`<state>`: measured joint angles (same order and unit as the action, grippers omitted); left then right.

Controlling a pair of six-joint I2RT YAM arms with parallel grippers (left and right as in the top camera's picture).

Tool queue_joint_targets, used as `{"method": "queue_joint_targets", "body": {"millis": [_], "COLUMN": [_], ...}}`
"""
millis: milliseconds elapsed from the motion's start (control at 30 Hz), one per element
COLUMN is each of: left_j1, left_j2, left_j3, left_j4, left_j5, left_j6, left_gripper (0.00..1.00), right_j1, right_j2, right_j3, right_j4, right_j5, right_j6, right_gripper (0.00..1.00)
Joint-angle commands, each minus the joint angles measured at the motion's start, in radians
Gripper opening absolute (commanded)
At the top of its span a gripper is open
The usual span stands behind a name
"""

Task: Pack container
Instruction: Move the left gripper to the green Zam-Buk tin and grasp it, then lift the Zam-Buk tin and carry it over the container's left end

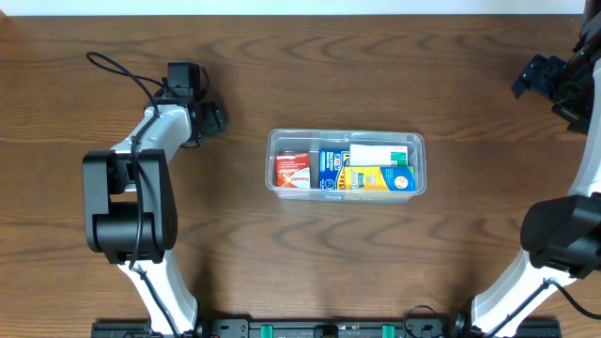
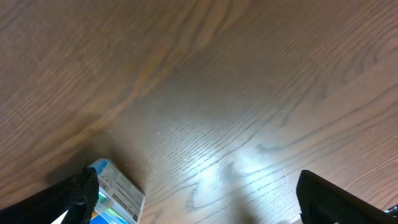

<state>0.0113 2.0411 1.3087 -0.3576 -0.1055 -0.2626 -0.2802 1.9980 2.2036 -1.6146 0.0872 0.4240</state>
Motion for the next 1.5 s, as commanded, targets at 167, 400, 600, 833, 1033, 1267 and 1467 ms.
{"method": "queue_joint_targets", "body": {"millis": [167, 400, 600, 833, 1033, 1267, 1467], "left_j1": [0.001, 0.001, 0.001, 0.0, -0.002, -0.017, -0.082], "left_j2": [0.009, 0.008, -0.039, -0.182, -0.303, -0.392, -0.43], "left_j3": [0.006, 0.006, 0.006, 0.006, 0.006, 0.006, 0.006], "left_j4": [0.0, -0.003, -0.019, -0.063, -0.149, -0.24, -0.301], "left_j5": [-0.011, -0.011, -0.011, -0.01, -0.007, 0.192, 0.401], "left_j6": [-0.002, -0.001, -0.001, 0.0, 0.0, 0.002, 0.002], "left_gripper": [0.59, 0.58, 0.57, 0.57, 0.57, 0.57, 0.57], "right_j1": [-0.008, -0.008, -0.008, -0.008, -0.008, -0.008, -0.008], "right_j2": [0.003, 0.003, 0.003, 0.003, 0.003, 0.003, 0.003], "right_j3": [0.013, 0.013, 0.013, 0.013, 0.013, 0.013, 0.013], "right_j4": [-0.001, -0.001, -0.001, -0.001, -0.001, -0.001, -0.001], "right_j5": [0.014, 0.014, 0.014, 0.014, 0.014, 0.014, 0.014], "right_j6": [-0.01, -0.01, -0.01, -0.01, -0.01, -0.01, -0.011], "right_gripper": [0.99, 0.99, 0.99, 0.99, 0.99, 0.99, 0.99]}}
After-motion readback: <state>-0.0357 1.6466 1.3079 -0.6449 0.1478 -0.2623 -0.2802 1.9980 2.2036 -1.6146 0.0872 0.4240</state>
